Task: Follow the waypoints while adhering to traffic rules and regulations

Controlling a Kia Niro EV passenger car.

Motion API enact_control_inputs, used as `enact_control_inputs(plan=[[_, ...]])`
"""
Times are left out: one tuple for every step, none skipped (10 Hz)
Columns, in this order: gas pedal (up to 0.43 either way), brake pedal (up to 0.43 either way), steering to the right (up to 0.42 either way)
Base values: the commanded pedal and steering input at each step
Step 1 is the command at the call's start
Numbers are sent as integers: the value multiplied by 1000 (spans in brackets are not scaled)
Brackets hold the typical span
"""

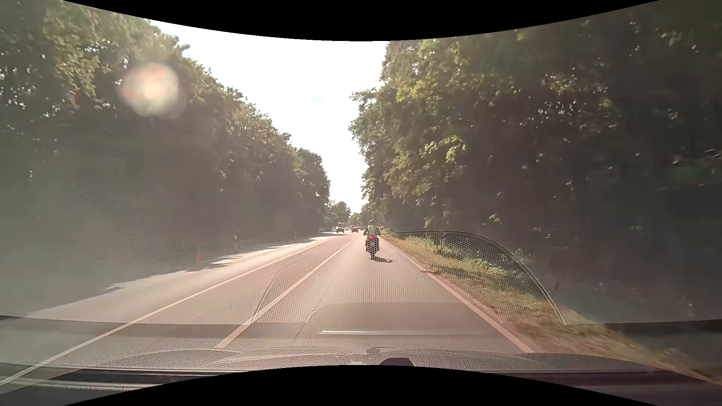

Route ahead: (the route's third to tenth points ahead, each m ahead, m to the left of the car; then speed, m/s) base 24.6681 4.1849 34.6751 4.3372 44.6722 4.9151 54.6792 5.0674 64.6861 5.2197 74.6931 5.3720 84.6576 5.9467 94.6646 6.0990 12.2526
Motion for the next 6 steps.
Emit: enact_control_inputs(plan=[[157,0,0],[157,0,-1],[157,0,-1],[157,0,-1],[157,0,-1],[157,0,-1]])
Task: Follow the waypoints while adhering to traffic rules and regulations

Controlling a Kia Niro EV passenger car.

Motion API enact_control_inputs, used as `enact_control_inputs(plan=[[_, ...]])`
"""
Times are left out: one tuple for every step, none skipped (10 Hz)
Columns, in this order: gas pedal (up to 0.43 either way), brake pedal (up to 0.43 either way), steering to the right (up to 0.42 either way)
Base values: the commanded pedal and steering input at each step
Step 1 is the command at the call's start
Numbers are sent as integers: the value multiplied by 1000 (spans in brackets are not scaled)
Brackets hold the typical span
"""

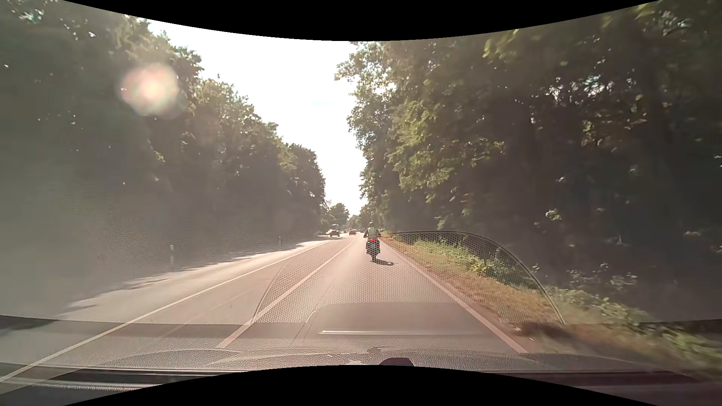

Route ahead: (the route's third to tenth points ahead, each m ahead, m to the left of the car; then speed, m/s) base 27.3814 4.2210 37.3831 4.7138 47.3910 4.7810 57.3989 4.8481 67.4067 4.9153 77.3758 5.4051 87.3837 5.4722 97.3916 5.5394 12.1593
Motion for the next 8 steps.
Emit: enact_control_inputs(plan=[[157,0,-2],[157,0,-4],[157,0,-5],[177,0,-5],[189,0,-4],[189,0,-5],[189,0,-5],[189,0,-5]])
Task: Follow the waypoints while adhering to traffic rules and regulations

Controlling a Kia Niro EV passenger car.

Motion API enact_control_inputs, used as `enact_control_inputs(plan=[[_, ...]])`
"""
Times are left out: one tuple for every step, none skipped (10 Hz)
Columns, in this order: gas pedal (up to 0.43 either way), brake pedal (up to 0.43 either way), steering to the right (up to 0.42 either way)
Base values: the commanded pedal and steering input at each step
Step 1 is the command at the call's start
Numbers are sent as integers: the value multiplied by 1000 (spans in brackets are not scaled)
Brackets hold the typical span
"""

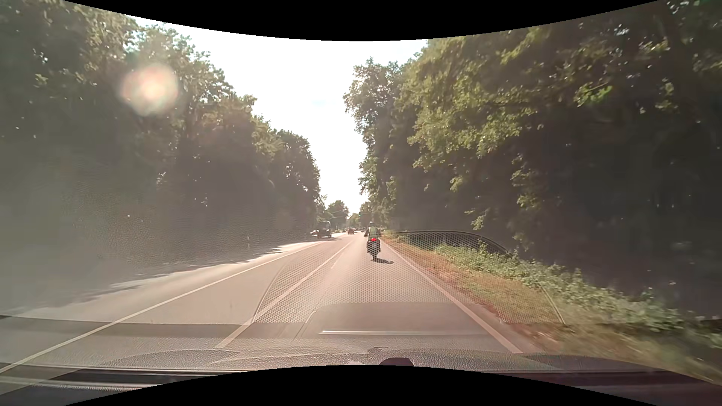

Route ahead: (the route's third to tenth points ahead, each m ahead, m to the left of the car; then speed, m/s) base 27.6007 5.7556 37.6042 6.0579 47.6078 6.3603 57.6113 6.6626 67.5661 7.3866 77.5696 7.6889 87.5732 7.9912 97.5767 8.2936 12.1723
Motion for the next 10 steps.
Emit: enact_control_inputs(plan=[[189,0,-5],[189,0,-5],[189,0,-5],[189,0,-4],[189,0,-4],[189,0,-5],[189,0,-5],[189,0,-5],[189,0,-5],[189,0,-5]])
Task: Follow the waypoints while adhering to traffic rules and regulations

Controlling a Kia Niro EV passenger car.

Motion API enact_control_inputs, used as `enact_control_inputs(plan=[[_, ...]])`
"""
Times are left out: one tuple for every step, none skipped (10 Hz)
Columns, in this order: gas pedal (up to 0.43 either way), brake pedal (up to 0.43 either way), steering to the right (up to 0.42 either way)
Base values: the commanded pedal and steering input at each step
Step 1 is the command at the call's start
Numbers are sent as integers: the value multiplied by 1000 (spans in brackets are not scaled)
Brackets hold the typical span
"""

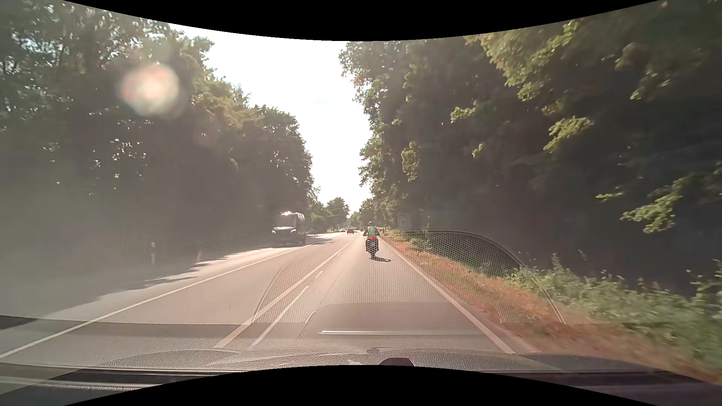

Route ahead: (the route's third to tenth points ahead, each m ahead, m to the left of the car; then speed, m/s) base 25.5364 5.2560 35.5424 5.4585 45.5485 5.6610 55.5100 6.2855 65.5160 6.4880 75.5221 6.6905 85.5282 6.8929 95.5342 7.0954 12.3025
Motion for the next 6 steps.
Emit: enact_control_inputs(plan=[[189,0,-5],[189,0,-5],[189,0,-5],[189,0,-5],[189,0,-5],[189,0,-5]])
